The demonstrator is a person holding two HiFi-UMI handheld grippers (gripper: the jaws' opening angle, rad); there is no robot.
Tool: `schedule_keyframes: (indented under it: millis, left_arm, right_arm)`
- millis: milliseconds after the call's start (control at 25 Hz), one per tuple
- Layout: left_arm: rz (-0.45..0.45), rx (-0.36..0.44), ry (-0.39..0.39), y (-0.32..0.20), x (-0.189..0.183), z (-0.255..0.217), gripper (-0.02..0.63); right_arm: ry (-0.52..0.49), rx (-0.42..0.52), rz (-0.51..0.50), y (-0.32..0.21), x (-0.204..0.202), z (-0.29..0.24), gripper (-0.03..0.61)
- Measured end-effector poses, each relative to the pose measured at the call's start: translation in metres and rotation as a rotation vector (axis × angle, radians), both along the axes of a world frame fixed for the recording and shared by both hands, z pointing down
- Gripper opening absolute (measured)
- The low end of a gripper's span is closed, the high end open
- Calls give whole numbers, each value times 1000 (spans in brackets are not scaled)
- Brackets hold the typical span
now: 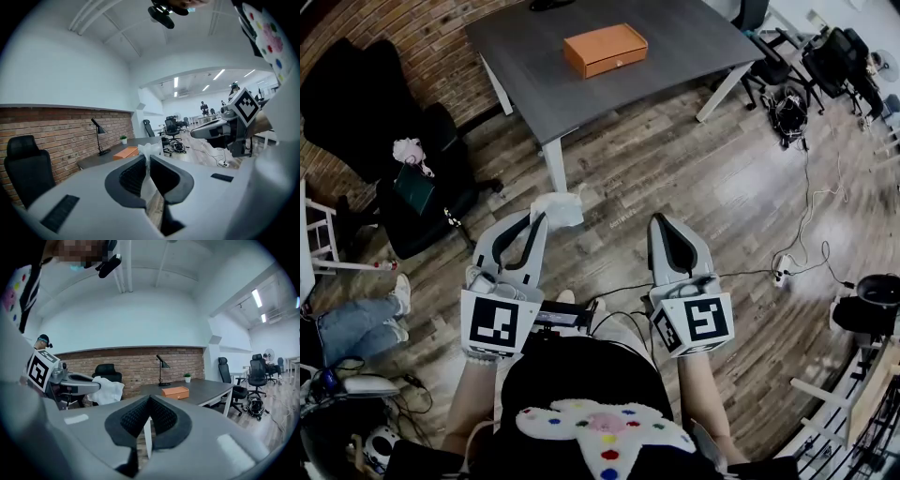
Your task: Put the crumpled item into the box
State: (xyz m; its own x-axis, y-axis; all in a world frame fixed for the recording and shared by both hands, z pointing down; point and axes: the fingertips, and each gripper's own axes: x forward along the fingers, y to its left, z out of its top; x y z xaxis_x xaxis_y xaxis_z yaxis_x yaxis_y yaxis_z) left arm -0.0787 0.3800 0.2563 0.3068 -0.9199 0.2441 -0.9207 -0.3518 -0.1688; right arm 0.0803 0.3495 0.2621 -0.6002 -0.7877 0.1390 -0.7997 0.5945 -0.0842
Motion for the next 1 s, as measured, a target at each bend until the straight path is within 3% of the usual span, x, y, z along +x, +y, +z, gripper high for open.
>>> schedule_keyframes:
  millis: [320,680,1000]
  left_arm:
    - [-27,30,6,4,21,-7,29]
    - [-38,52,18,13,48,-4,29]
    - [-32,63,17,-6,47,-2,29]
  right_arm:
    - [49,25,-53,12,17,-2,8]
    - [68,44,-29,25,53,0,8]
    - [45,38,-11,6,54,7,9]
